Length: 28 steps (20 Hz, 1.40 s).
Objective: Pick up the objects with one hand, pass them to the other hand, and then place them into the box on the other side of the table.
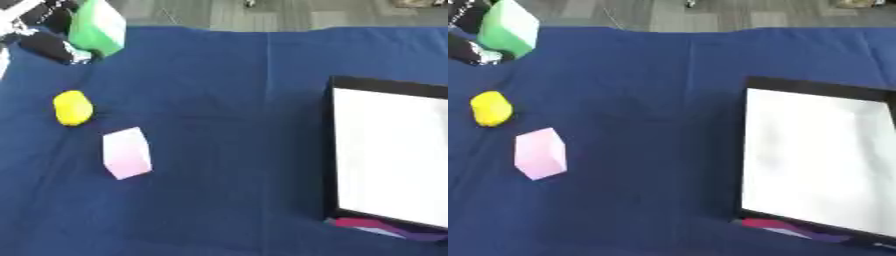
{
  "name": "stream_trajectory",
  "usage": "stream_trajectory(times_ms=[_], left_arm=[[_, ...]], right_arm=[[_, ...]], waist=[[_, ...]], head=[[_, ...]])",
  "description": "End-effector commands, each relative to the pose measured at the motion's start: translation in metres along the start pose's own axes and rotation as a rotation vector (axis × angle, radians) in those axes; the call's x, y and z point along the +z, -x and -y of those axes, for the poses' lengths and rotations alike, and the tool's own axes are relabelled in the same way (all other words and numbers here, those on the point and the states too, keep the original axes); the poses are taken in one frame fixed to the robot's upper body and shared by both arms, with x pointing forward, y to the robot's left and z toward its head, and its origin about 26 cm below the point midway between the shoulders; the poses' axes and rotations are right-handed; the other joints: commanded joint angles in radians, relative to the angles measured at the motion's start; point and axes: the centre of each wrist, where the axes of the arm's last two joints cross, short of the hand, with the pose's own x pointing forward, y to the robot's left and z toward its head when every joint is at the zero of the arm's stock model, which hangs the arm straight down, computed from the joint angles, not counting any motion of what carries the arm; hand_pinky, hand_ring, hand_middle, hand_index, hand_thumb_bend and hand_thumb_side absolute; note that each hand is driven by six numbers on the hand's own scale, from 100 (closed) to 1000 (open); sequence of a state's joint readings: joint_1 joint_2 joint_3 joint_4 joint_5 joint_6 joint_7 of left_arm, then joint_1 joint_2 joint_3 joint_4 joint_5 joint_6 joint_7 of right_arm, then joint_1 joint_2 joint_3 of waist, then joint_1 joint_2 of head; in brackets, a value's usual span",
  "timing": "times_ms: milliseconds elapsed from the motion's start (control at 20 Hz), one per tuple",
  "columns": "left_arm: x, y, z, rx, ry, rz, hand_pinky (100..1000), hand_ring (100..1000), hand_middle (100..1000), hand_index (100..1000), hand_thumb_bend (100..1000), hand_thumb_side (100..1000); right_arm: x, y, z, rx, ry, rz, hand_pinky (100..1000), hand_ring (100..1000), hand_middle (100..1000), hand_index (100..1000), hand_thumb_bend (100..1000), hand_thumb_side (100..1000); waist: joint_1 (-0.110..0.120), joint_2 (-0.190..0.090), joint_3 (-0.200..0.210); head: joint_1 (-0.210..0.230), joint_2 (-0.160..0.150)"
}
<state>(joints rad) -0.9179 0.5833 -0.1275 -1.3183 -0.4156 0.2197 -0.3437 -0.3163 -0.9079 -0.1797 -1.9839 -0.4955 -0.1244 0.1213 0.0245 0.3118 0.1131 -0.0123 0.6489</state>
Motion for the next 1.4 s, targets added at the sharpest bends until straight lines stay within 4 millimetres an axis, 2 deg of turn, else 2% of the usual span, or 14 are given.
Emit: stream_trajectory(times_ms=[50,200,400,750,1400], left_arm=[[0.003,-0.022,0.003,0.002,-0.037,0.090,728,567,463,538,141,100],[0.003,-0.030,0.024,0.031,-0.035,0.135,733,563,461,544,105,100],[0.003,-0.035,0.054,0.115,-0.027,0.190,739,556,456,544,100,100],[0.007,-0.046,0.096,0.232,-0.029,0.291,744,549,448,543,100,100],[0.005,-0.075,0.141,0.300,-0.074,0.402,741,540,441,543,100,100]], right_arm=[[-0.018,-0.018,0.002,0.051,-0.080,0.017,877,930,782,968,100,209],[-0.033,-0.025,-0.003,0.086,-0.137,0.043,876,933,798,964,100,190],[-0.050,-0.030,-0.011,0.137,-0.218,0.065,873,931,805,960,104,181],[-0.066,-0.025,-0.024,0.211,-0.313,0.068,871,928,814,951,145,178],[-0.084,-0.007,-0.046,0.291,-0.443,0.061,866,924,820,948,192,193]], waist=[[-0.017,-0.045,0.007],[-0.023,-0.048,0.015],[-0.034,-0.053,0.028],[-0.053,-0.062,0.042],[-0.076,-0.055,0.083]], head=[[-0.021,0.009],[-0.041,0.019],[-0.065,0.030],[-0.088,0.043],[-0.141,0.042]])
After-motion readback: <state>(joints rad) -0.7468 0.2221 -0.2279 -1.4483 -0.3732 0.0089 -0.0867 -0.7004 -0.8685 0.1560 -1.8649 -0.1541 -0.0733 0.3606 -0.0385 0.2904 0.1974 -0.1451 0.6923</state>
